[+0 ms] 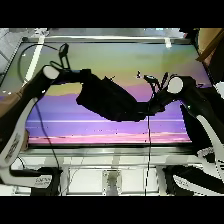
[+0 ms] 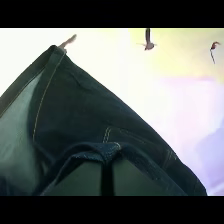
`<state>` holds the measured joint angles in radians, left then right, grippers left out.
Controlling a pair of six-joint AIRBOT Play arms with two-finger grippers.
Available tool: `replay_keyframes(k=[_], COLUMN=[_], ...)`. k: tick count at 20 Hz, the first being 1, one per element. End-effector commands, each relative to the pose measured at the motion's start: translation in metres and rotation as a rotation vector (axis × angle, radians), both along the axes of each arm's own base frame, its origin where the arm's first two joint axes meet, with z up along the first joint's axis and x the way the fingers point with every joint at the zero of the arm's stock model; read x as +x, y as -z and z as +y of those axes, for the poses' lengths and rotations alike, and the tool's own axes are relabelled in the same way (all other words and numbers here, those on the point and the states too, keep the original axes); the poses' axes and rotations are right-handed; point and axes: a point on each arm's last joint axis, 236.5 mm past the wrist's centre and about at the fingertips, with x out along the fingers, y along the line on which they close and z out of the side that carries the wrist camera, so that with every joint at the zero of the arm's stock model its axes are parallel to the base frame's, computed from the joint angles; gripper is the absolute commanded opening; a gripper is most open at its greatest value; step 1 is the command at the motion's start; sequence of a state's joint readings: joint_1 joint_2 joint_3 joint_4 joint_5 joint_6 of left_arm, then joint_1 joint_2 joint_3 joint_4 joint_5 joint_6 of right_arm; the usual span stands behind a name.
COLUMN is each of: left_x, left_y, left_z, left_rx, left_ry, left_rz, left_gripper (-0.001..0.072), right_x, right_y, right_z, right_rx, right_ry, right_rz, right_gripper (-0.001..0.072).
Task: Fold the clothes and pants, and hang the long-sleeved shirts on hangers.
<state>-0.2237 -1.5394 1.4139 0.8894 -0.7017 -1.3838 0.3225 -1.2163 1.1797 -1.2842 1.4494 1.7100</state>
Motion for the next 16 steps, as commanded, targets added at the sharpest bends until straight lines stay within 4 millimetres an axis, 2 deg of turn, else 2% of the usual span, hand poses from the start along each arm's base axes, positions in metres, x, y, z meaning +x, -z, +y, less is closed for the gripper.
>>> replay_keyframes(k=[1, 3, 4, 7, 8, 9, 10, 12, 14, 16], left_x=[0.048, 0.062, 0.067, 0.072, 0.072, 0.072, 0.073, 0.076, 0.080, 0.084], left_y=[0.023, 0.033, 0.037, 0.050, 0.054, 0.059, 0.063, 0.061, 0.054, 0.045], left_z=[-0.004, 0.005, 0.011, 0.020, 0.019, 0.017, 0.015, 0.015, 0.015, 0.011], left_rx=[0.035, 0.072, 0.099, 0.159, 0.159, 0.160, 0.158, 0.152, 0.146, 0.137], left_ry=[-0.037, -0.089, -0.110, -0.139, -0.139, -0.136, -0.137, -0.148, -0.152, -0.154], left_rz=[-0.048, -0.063, -0.074, -0.075, -0.070, -0.063, -0.059, -0.074, -0.093, -0.119], left_gripper=[0.0014, 0.0014, 0.0014, 0.0014, 0.0014, 0.0014, 0.0015, 0.0015, 0.0015, 0.0017], right_x=[-0.004, 0.019, 0.039, 0.085, 0.094, 0.097, 0.096, 0.096, 0.099, 0.097], right_y=[0.025, 0.030, 0.028, 0.021, 0.024, 0.031, 0.040, 0.050, 0.051, 0.052], right_z=[-0.021, -0.015, -0.010, 0.000, 0.001, 0.001, -0.004, -0.024, -0.052, -0.071], right_rx=[-0.091, -0.060, -0.031, 0.047, 0.061, 0.063, 0.046, 0.001, -0.047, -0.074], right_ry=[0.057, 0.127, 0.178, 0.300, 0.333, 0.365, 0.380, 0.401, 0.425, 0.385], right_rz=[0.025, -0.055, -0.120, -0.269, -0.283, -0.262, -0.234, -0.205, -0.207, -0.205], right_gripper=[0.0018, 0.0018, 0.0018, 0.0027, 0.0182, 0.0434, 0.0563, 0.0561, 0.0557, 0.0557])
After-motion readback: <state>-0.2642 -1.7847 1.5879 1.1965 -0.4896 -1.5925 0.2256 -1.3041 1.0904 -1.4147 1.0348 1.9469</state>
